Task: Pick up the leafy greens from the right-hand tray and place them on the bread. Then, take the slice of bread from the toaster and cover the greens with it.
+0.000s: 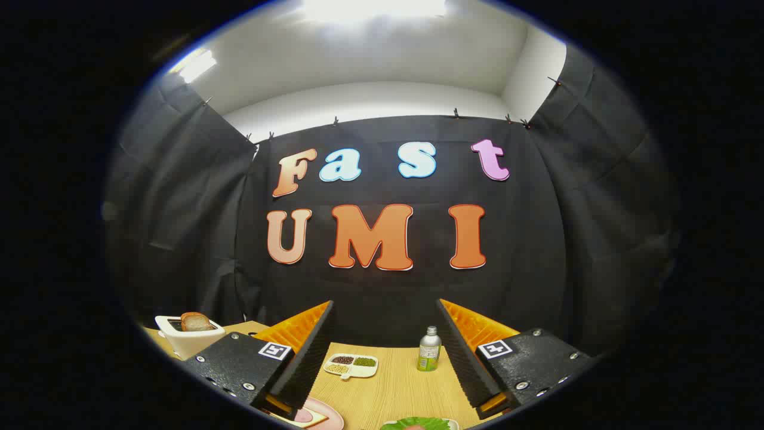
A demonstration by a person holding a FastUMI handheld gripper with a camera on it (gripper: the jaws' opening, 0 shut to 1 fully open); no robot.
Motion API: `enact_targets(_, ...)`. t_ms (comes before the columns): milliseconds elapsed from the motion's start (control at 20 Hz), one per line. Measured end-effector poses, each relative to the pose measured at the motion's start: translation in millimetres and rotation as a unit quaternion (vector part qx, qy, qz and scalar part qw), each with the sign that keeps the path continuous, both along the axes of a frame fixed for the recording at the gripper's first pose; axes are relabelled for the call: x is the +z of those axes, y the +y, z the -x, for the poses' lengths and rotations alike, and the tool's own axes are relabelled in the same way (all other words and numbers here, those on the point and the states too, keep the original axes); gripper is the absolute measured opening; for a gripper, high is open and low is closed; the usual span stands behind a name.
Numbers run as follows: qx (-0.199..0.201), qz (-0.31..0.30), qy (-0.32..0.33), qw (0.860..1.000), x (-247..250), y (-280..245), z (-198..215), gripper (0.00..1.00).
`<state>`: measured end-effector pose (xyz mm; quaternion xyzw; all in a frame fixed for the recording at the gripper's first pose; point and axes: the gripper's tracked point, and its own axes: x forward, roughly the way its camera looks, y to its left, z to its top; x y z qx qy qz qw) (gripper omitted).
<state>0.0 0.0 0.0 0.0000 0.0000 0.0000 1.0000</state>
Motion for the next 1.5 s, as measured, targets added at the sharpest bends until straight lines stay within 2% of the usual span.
enact_targets(350, 0.002, 0.019, 0.002, 1.0, 4.0, 7.3, -1.4, 0.98)
enact_targets(850, 0.011, -0.005, 0.028, 1.0, -3.6, 8.1, -4.3, 0.98)
enact_targets(1150, 0.027, -0.051, 0.079, 0.995, -21.5, 6.5, -4.6, 0.98)
enact_targets(1500, 0.006, -0.033, 0.135, 0.99, -51.6, -8.6, -3.8, 0.98)
